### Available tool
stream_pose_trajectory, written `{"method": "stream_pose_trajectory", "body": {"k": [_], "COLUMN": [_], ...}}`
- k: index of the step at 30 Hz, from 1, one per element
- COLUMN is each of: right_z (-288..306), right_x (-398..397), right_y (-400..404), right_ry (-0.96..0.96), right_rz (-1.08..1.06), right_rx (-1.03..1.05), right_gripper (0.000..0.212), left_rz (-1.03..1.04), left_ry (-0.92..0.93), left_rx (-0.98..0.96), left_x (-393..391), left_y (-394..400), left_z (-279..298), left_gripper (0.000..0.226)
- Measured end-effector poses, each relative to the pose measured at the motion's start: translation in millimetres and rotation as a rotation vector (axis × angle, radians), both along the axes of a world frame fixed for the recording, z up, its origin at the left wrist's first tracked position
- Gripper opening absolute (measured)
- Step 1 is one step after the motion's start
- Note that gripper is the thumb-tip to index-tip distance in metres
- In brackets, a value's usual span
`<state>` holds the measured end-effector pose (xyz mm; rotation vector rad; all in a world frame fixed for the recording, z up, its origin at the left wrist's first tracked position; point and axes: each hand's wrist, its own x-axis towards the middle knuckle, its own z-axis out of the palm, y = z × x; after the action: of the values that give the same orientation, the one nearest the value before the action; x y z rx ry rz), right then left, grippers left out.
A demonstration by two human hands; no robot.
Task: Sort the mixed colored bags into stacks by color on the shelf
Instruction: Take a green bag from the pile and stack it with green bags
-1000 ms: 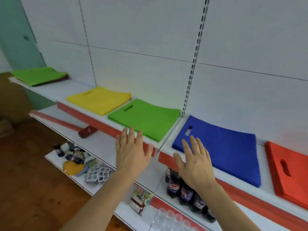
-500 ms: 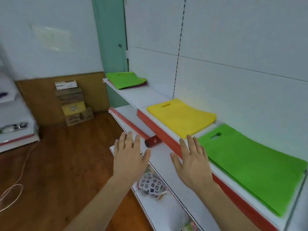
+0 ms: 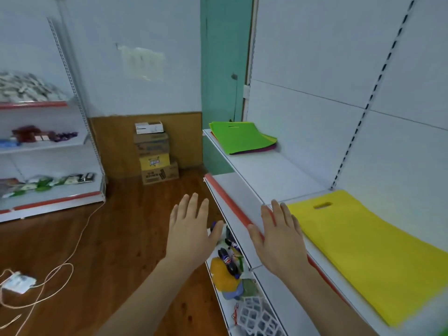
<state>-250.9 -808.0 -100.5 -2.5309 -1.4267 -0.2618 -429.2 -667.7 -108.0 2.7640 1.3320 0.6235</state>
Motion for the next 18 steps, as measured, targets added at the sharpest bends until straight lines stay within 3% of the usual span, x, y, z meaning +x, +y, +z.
{"method": "stream_pose_trajectory", "body": {"k": [4,18], "right_z": [-4.2,-15.4], "right_x": [15.9,72.6], "right_y": [81.6,289.7], "right_ry": [-0.014,0.037], "right_rz": [-0.023,-0.219], "right_rx": [-0.025,0.024], "right_gripper": [0.078,0.085], "left_rz": [-0.036,-0.219], "left_ry": [-0.026,-0.013], "left_rx": [0.009,-0.002], "left_x": [15.2,96.0], "left_y": [84.8,318.9], "left_z": [-3.2,-1.7], "left_gripper": [0.075,0.074]}}
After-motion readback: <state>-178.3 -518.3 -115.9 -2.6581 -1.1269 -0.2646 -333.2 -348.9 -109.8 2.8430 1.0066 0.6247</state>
